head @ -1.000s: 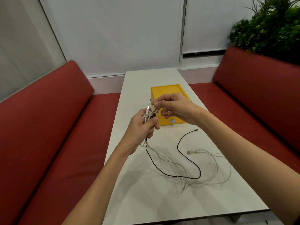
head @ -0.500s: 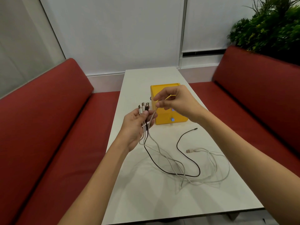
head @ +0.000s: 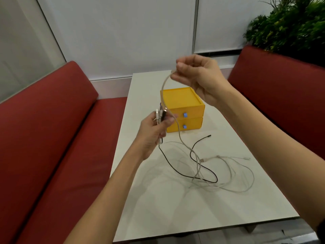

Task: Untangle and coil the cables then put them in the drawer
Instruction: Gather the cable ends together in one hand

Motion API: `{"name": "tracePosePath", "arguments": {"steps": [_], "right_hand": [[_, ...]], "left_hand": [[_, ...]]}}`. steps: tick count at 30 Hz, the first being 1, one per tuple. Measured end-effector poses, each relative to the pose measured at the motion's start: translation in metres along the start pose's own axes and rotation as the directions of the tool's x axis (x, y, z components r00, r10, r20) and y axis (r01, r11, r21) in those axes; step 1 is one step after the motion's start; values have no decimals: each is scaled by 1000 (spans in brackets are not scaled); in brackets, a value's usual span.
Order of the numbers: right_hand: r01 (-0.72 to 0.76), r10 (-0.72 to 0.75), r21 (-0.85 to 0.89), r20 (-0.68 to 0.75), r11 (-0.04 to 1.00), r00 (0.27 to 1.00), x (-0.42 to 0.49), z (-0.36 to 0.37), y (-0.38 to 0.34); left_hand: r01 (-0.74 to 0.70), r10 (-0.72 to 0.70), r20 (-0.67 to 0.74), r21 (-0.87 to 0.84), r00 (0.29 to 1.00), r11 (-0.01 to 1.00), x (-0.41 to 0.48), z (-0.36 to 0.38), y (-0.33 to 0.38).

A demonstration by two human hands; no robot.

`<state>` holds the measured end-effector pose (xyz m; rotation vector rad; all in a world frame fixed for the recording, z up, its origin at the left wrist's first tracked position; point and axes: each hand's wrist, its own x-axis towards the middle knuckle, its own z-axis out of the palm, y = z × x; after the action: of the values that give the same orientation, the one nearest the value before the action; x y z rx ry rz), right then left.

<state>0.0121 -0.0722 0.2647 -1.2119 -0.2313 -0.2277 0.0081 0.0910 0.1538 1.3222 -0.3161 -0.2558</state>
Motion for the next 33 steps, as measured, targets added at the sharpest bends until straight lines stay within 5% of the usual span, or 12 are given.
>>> {"name": "tracePosePath", "arguments": {"steps": [6, 10, 13, 16, 20, 24, 29, 33], "right_hand": [[121, -19, 406, -246, 906, 969, 18, -25, -32], [175, -33, 324, -401, 930, 915, 21, -65, -30], [68, 53, 224, -494, 972, 868, 16, -97, -4], [-205, 303, 254, -455, 945, 837, 1, -126, 40], [-631, 587, -9, -359, 775, 726, -33, -140, 110], [-732, 610, -244, -422, 636, 670, -52, -146, 160], [-702, 535, -503, -457, 504, 711, -65, -156, 197], [-350, 432, -936, -304, 29, 849, -74, -171, 213]], "left_hand": [[123, -128, 29, 143, 991, 982, -10, -13, -20], [154, -147, -114, 52, 982, 987, -7, -30, -29], [128, -156, -248, -125, 956, 984, 0, -43, -25], [70, -156, -297, -282, 942, 957, 3, -61, -17], [67, -160, -300, -297, 940, 952, 2, -68, -18], [107, -177, -279, -248, 944, 963, 1, -58, -25], [114, -177, -265, -238, 948, 965, -3, -54, -28], [126, -195, -268, -254, 943, 959, -3, -56, -28]]}}
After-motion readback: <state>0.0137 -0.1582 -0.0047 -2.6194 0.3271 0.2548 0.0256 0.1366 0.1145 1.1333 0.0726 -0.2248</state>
